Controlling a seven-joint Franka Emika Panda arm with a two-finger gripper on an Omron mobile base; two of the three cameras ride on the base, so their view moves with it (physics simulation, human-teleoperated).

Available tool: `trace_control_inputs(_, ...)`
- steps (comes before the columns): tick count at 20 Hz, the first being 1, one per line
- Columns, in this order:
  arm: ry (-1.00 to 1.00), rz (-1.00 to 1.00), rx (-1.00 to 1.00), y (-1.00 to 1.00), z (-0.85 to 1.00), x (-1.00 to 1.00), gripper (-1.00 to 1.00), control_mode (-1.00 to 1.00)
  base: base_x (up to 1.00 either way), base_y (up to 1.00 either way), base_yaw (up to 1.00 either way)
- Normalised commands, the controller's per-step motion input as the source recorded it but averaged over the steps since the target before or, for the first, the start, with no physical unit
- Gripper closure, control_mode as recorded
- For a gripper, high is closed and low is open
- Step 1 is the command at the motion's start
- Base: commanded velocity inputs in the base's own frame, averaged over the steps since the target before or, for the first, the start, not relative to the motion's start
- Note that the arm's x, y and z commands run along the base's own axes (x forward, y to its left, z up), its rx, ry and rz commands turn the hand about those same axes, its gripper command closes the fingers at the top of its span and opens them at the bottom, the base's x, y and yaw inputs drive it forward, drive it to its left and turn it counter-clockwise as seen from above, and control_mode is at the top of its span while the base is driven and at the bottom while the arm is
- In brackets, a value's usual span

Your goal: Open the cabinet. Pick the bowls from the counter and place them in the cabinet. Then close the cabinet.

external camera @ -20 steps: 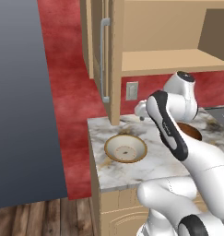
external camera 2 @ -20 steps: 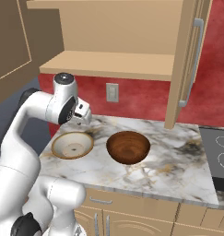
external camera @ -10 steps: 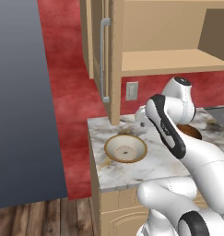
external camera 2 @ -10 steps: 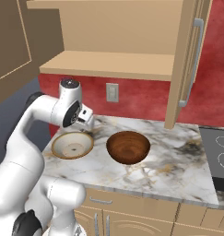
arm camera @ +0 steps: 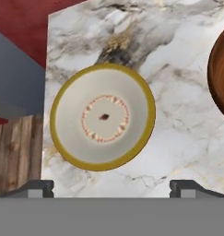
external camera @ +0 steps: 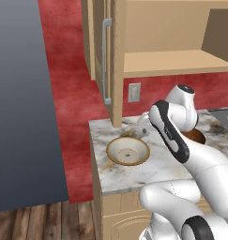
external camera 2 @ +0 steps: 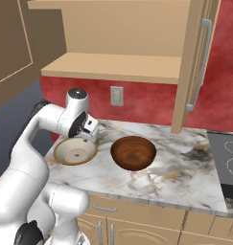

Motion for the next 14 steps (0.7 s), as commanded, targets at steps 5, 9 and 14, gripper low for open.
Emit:
trace_control_inputs(5, 0.0, -0.04, 0.02, 0.0, -0.26, 0.0, -1.0, -1.0, 0.0, 0.0, 0.0)
trace_control_inputs(9, 0.0, -0.04, 0.0, 0.0, -0.29, 0.0, -1.0, -1.0, 0.0, 0.0, 0.0)
trace_control_inputs(14, 0.0, -0.04, 0.0, 0.0, -0.28, 0.0, -1.0, -1.0, 0.0, 0.0, 0.0)
